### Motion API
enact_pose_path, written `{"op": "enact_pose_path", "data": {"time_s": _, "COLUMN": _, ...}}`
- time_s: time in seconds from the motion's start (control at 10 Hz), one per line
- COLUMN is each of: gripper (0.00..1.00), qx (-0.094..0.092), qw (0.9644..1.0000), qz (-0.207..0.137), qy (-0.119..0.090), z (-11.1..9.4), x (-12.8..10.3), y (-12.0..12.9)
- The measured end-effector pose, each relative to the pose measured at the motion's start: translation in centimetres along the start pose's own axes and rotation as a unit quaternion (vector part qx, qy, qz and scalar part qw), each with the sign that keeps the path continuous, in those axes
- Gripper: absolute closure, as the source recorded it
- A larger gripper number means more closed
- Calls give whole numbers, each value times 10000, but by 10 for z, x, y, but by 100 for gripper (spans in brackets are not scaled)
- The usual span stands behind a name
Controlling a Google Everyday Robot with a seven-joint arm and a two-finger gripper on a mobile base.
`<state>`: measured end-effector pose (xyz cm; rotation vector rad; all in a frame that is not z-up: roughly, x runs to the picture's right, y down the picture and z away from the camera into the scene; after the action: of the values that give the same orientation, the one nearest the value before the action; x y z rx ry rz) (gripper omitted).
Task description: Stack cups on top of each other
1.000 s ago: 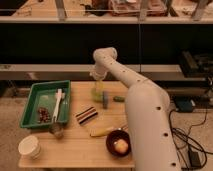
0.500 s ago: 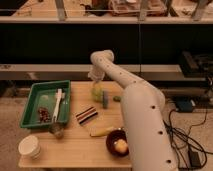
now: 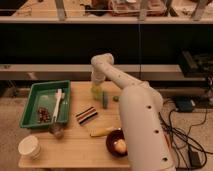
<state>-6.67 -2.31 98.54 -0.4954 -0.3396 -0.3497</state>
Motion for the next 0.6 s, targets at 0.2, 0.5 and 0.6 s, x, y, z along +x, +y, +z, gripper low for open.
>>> {"op": "enact_pose_path", "data": {"time_s": 0.2, "gripper": 79, "qx": -100, "qw": 9996, "qz": -171, "qy": 204, "z": -6, "x": -3, "y": -2}}
{"op": "enact_pose_path", "data": {"time_s": 0.5, "gripper": 100, "qx": -310, "qw": 9961, "qz": -685, "qy": 471, "z": -42, "x": -14, "y": 2}}
{"op": "enact_pose_path", "data": {"time_s": 0.6, "gripper": 100, "qx": -396, "qw": 9948, "qz": -811, "qy": 465, "z": -61, "x": -18, "y": 6}}
